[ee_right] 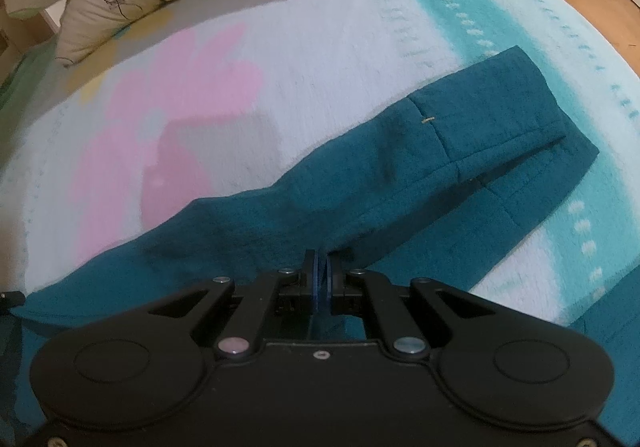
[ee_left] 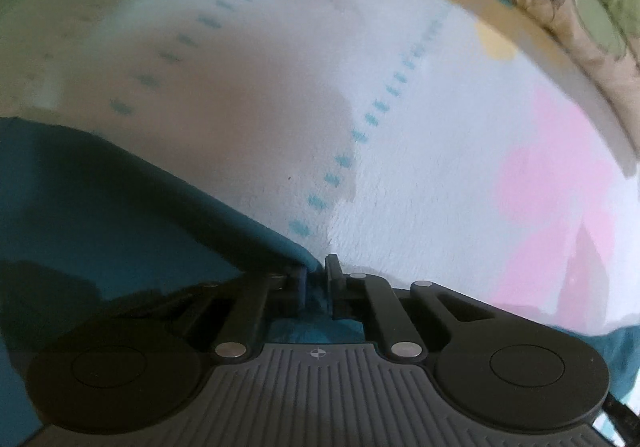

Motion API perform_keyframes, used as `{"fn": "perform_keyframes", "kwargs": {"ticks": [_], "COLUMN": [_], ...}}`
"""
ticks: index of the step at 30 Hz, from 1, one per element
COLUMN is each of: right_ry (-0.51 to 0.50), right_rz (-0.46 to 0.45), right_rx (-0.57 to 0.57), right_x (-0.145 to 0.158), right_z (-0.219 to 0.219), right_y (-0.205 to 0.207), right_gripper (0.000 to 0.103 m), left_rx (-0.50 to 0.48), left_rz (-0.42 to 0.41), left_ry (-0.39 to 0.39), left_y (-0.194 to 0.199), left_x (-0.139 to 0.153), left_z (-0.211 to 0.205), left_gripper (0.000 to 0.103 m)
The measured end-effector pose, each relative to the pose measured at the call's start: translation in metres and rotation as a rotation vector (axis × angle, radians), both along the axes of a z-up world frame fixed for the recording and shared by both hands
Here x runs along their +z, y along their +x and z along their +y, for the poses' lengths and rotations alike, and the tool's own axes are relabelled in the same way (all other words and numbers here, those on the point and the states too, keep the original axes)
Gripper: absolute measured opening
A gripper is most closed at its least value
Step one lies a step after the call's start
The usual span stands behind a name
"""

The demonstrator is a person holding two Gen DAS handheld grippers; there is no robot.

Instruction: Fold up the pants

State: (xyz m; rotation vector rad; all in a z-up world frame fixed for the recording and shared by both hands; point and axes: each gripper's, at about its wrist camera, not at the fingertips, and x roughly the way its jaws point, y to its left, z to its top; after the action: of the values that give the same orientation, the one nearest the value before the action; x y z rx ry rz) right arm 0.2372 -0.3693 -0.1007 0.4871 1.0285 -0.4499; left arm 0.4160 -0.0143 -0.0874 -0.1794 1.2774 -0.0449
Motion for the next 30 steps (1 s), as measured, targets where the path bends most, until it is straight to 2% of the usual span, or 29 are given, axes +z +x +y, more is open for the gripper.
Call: {"fn": "perform_keyframes", "kwargs": {"ticks": [2,8,11,14,18,22,26,30], "right_ry": [0.004,-0.031,-0.040,-0.026,0.009,0.049,0.096,0.082], "right_rz": [-0.017,-0.097,-0.134,-0.146,-0.124,-0.068,0.018,0.076], "right_rx": [-0.007,0.003,0.007,0.007,0.003,-0.024,-0.045,-0.043], "right_x": [0.007,0.055,0.079,0.091,0.087,0.068,0.037,0.021], "right_z": [0.000,0.014,0.025,0.037,0.051,0.064,0.074,0.084], "right_y": [-0.006,-0.048,-0.081,-0.118,-0.164,-0.195,-0.211,-0.216], "right_gripper": [0.008,0.008,0.008,0.008,0.008,0.008,0.009,0.009], "left_rx": [-0.028,-0.124,-0.155,-0.179,-0.195,-0.193,-0.171,-0.152], "left_rz": [-0.061,-0.231,-0.292,-0.319,-0.304,-0.255,-0.189,-0.140], "left_ry": [0.028,0.089,0.107,0.120,0.135,0.150,0.173,0.196], "left_y": [-0.013,-0.083,-0.120,-0.160,-0.207,-0.238,-0.258,-0.267], "left_x": [0.018,0.086,0.107,0.115,0.102,0.080,0.048,0.021], "left_z": [-0.002,0.001,0.008,0.019,0.035,0.048,0.056,0.062], "left_gripper": [0.004,0.004,0.004,0.004,0.004,0.004,0.004,0.004]}}
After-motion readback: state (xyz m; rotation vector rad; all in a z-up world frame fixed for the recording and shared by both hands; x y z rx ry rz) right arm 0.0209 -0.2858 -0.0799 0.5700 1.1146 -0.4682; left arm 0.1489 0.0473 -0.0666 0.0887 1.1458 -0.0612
